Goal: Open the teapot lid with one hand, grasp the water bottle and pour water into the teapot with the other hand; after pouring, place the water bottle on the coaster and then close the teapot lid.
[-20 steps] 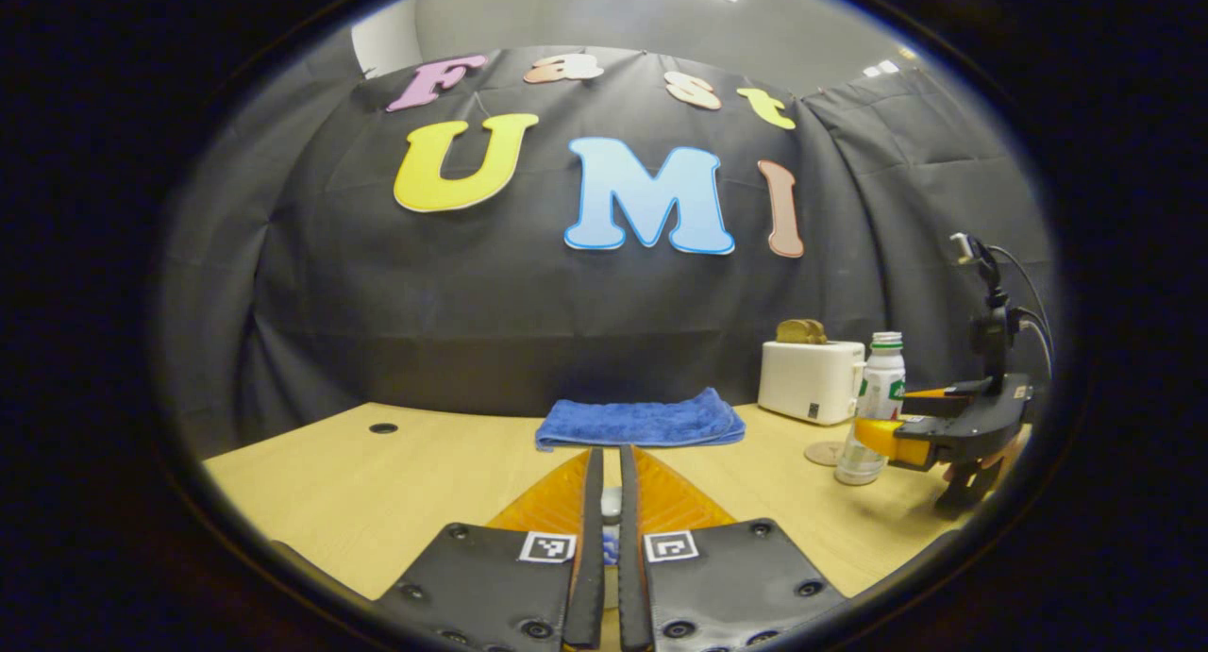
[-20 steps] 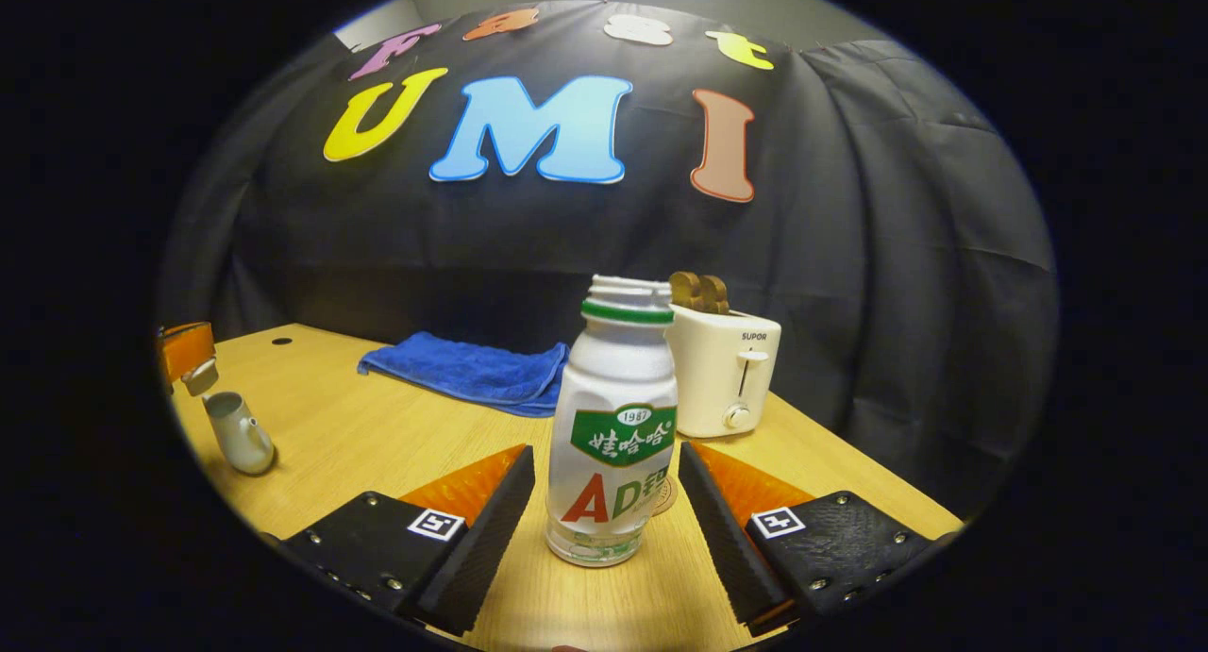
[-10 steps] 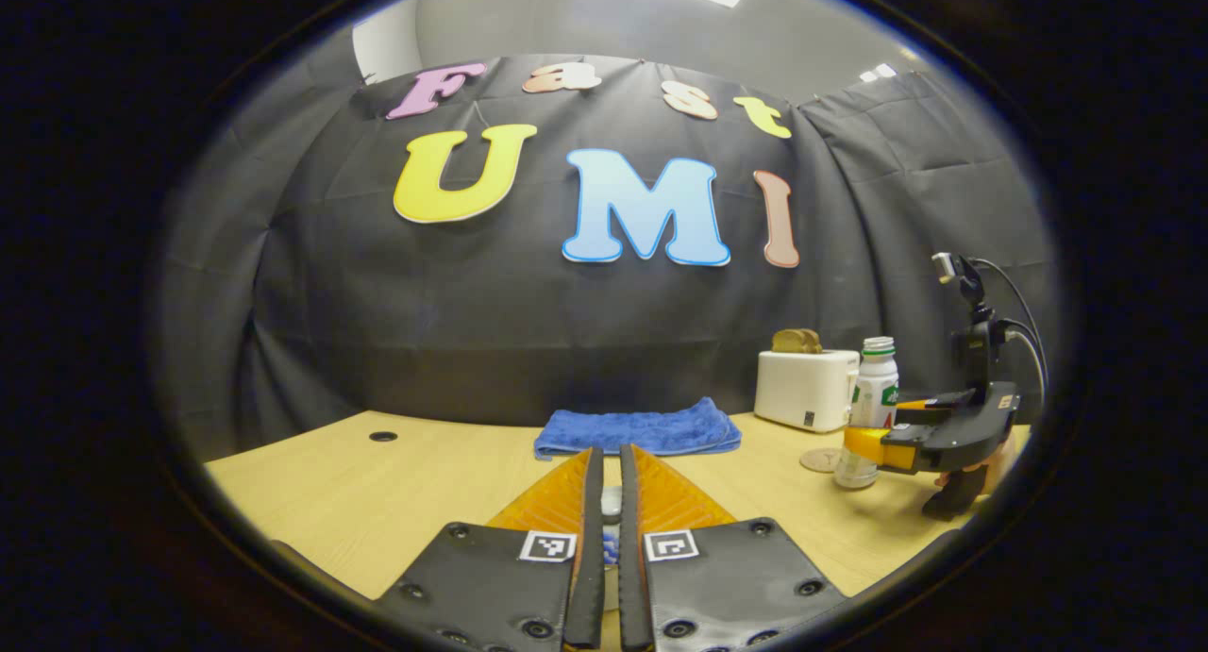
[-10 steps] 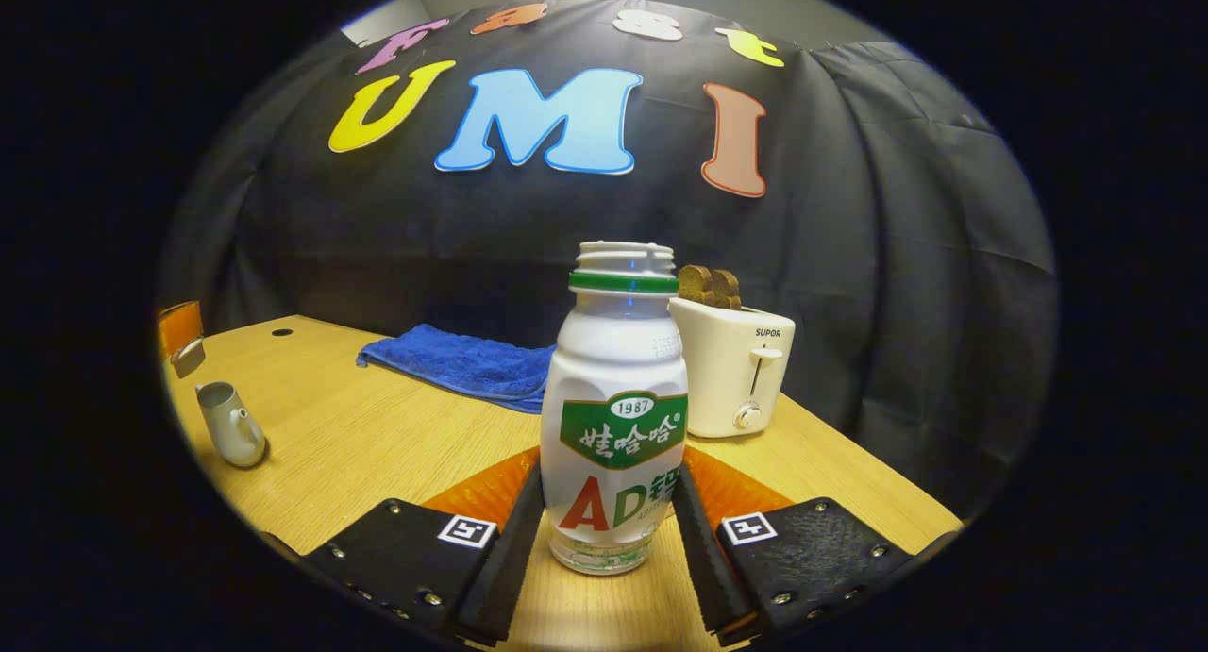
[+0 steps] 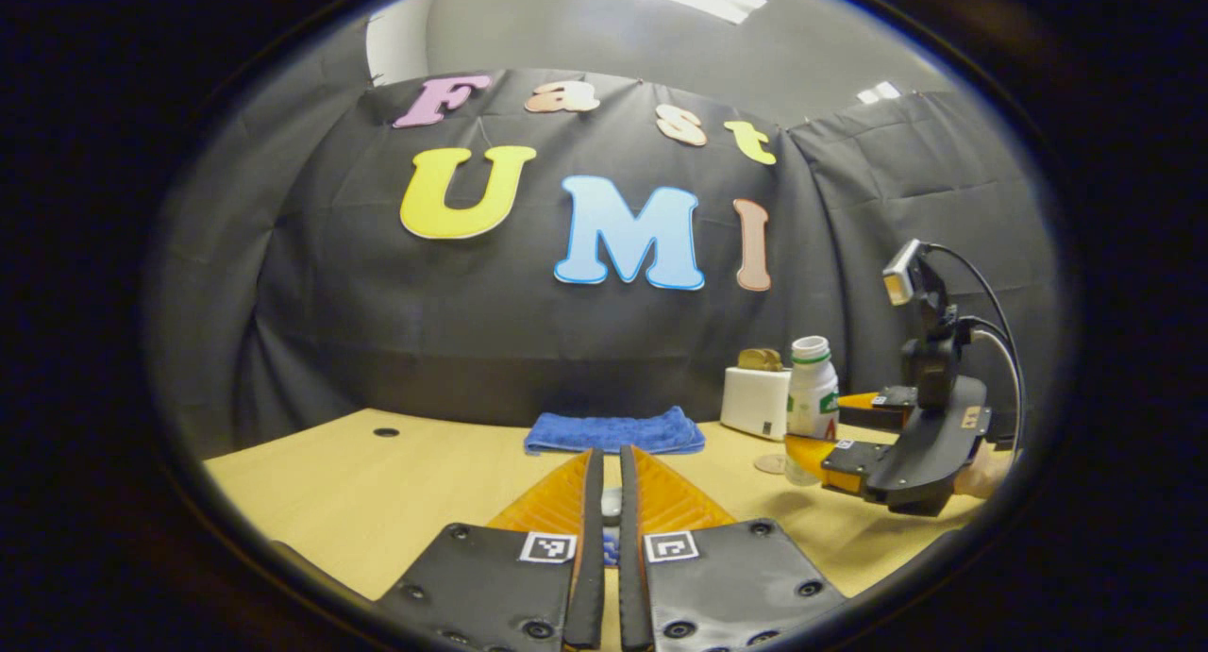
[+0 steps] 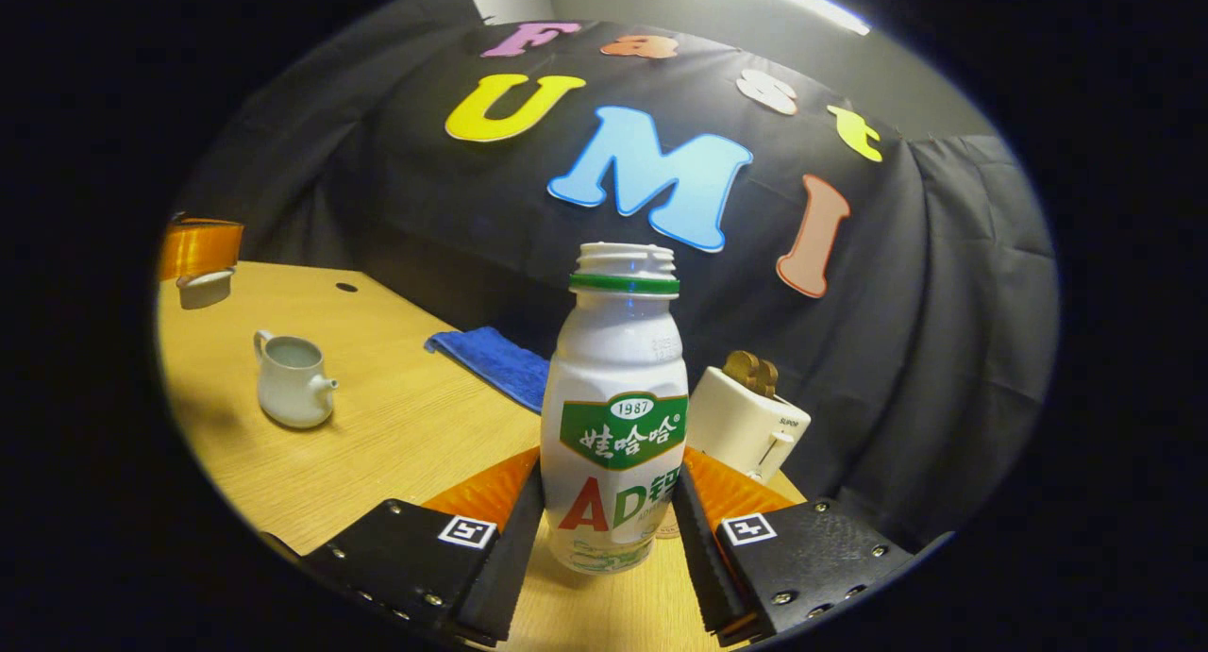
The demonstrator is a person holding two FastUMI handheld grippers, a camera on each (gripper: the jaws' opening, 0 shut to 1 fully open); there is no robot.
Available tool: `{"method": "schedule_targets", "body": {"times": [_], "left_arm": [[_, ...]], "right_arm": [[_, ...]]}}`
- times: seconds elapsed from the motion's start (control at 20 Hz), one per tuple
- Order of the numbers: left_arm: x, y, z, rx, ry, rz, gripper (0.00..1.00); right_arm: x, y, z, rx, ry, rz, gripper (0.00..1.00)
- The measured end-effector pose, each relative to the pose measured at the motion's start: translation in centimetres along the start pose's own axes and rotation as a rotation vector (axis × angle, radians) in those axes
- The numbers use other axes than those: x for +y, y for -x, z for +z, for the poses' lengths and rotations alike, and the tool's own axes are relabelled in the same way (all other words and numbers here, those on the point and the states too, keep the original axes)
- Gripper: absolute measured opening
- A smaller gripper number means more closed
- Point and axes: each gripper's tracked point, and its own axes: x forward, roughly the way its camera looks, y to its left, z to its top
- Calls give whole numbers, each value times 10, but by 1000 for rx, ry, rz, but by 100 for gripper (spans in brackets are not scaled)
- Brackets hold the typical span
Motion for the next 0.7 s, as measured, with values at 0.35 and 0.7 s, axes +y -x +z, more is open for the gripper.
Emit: {"method": "schedule_targets", "body": {"times": [0.35,0.7], "left_arm": [[0,70,-4,-12,12,2,17],[-6,103,-16,10,-15,-24,17]], "right_arm": [[54,-9,3,30,120,80,72],[89,-20,18,32,311,92,72]]}}
